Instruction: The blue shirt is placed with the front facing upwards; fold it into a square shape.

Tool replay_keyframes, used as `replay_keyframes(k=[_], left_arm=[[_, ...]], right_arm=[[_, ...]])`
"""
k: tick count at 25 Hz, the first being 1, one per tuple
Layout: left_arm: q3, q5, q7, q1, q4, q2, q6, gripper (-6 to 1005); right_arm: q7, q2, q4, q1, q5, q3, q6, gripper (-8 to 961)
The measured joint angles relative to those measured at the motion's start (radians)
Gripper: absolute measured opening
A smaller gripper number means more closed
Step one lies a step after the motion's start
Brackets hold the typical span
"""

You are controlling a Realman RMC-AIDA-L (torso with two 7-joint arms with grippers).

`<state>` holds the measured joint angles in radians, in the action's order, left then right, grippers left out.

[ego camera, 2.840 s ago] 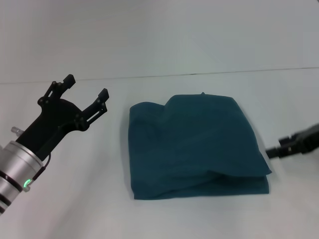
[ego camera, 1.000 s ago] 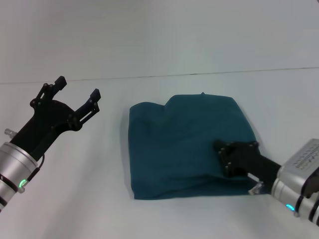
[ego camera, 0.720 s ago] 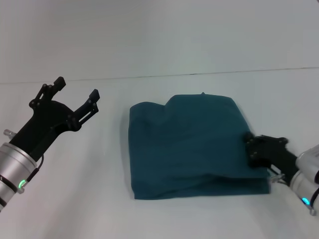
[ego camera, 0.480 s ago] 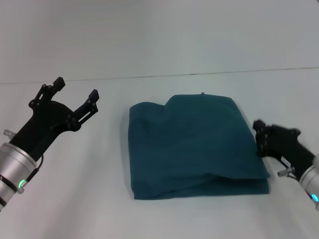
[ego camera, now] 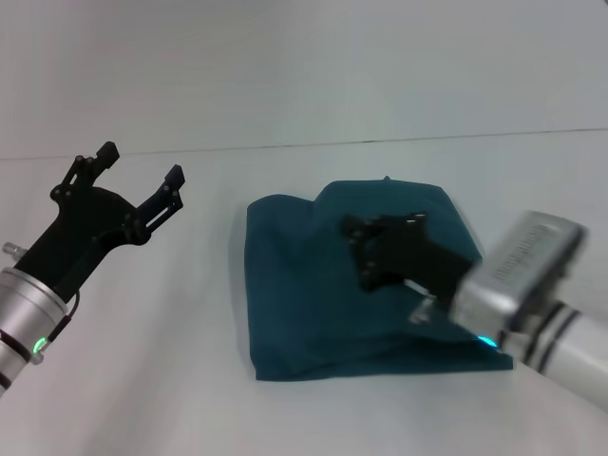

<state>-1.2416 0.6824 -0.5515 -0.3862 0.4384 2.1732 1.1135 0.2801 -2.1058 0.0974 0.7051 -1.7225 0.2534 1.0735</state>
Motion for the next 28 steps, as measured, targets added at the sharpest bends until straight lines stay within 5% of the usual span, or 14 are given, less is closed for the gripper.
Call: replay_keyframes(k=[9,23,28], left_arm=[[0.007,0.0,0.001,0.003,-0.001,0.002,0.003,917],[0.007,0.001,0.012,0.011,-0.003,0.002,0.001,918],[0.006,0.001,0.033,0.012,-0.021,0.002,0.007,918]], right_arm=[[0.017,-0.005,0.044,0.155,0.031,-0.057,-0.367,6],[0.019,0.006,-0.023,0.115,0.058,-0.38,-0.6,8],[0.019,0.011,-0.046,0.073,0.057,-0.455,-0.534,8]])
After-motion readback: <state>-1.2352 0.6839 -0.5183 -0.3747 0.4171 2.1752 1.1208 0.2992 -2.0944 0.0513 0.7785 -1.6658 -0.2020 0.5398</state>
